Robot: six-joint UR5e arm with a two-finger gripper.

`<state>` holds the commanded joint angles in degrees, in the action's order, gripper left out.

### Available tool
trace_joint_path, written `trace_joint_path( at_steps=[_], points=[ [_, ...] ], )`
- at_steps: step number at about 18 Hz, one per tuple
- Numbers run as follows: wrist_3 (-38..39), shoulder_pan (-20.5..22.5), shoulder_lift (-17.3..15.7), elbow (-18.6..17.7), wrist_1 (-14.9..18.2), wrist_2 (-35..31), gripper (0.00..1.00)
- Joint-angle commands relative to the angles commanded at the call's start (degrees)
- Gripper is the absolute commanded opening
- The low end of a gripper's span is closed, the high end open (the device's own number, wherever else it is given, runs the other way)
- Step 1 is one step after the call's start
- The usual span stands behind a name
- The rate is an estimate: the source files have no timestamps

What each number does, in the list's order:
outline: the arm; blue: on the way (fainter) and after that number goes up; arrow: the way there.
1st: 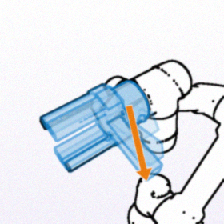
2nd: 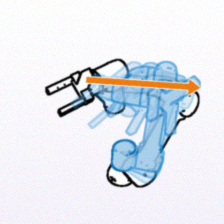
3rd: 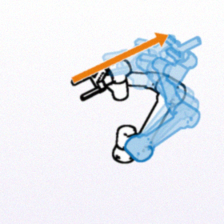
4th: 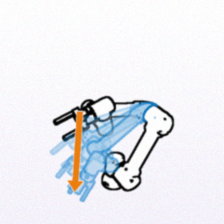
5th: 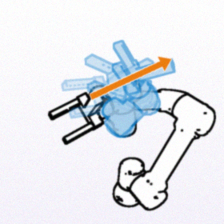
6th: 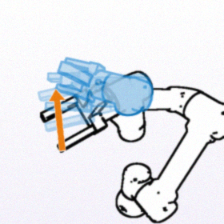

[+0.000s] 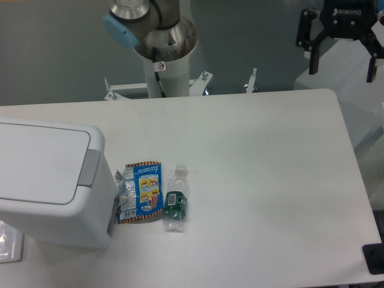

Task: Open the trash can
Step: 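Move the open gripper from its raised position toward the white trash can lid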

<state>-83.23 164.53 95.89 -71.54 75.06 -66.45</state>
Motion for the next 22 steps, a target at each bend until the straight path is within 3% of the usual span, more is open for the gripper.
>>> trace_joint_path(
  at_steps=[5,10,15,22],
  points=[
    [2.3,-0.9,-0.2,-0.1,-0.2,0.4,1.0],
    [15.6,-4.7,0.1,0.2,-0.5,0.5,1.0],
    [23.4,-7.6,-0.3,-0.5,-1.3,0.4,1.0],
    [35.7,-16.3,-0.6,-2.4,-4.2,0.3,1.0]
  ],
)
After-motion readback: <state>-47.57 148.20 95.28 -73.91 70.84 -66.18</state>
